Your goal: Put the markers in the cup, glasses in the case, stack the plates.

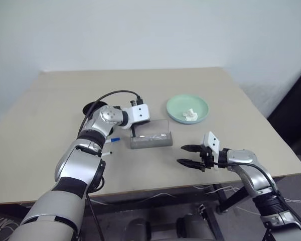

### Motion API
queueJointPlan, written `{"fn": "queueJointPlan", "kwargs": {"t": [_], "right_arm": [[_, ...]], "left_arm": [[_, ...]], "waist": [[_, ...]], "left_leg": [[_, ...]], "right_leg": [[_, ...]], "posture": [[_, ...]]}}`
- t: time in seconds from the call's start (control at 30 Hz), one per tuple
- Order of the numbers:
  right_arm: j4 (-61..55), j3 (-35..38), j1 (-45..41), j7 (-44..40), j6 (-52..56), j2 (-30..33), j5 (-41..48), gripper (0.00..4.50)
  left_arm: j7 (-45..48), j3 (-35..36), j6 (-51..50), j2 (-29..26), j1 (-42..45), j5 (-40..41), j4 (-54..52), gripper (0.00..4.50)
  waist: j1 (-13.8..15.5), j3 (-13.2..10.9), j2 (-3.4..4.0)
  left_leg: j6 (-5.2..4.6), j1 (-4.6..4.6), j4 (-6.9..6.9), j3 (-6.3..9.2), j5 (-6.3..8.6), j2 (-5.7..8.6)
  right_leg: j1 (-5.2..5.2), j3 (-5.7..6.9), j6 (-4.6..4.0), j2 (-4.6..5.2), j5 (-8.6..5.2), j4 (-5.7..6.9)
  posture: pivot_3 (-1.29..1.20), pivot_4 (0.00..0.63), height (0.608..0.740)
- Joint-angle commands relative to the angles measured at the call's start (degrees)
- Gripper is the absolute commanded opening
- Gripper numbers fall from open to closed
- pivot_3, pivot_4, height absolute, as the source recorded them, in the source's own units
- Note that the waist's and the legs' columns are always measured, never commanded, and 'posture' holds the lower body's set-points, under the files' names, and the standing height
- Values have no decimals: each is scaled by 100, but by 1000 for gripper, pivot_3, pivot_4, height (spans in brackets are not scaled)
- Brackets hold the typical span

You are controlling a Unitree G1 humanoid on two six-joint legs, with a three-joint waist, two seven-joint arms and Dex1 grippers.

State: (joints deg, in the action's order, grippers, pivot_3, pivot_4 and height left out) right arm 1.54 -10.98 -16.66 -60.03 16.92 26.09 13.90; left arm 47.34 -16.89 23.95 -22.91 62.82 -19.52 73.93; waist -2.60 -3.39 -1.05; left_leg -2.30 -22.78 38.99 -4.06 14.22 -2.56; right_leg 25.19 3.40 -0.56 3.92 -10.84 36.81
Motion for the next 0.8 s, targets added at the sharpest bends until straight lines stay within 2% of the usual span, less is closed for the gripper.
{"fn": "queueJointPlan", "kwargs": {"t": [0.03,0.2,0.5,0.67,0.8], "right_arm": [[-75,44,-115,24,-127,1,35,3059],[-64,32,-119,51,-135,-20,18,3059],[-96,22,-44,134,-148,-41,-4,3059],[-105,32,-31,171,-148,-51,1,3059],[-77,27,-55,201,-164,-77,-2,3059]], "left_arm": [[-395,43,-187,-22,324,-85,-1,575],[-966,-225,-469,58,423,-492,124,2272],[-1474,-133,-674,185,506,-555,234,2272],[-1698,-196,-832,241,565,-696,277,678],[-1868,-337,-1023,253,593,-882,331,678]], "waist": [[1,0,-1],[1,0,-2],[0,0,-3],[0,0,-3],[0,0,-3]], "left_leg": [[0,0,0,0,0,0],[0,0,0,0,0,1],[0,-1,0,-1,0,0],[0,0,0,0,0,1],[1,-1,0,0,0,1]], "right_leg": [[0,0,0,0,0,0],[-1,0,1,0,0,0],[0,0,1,0,0,0],[0,0,1,0,1,0],[0,0,1,0,1,0]], "posture": [[0,0,740],[0,0,740],[0,0,740],[0,0,740],[0,0,740]]}}
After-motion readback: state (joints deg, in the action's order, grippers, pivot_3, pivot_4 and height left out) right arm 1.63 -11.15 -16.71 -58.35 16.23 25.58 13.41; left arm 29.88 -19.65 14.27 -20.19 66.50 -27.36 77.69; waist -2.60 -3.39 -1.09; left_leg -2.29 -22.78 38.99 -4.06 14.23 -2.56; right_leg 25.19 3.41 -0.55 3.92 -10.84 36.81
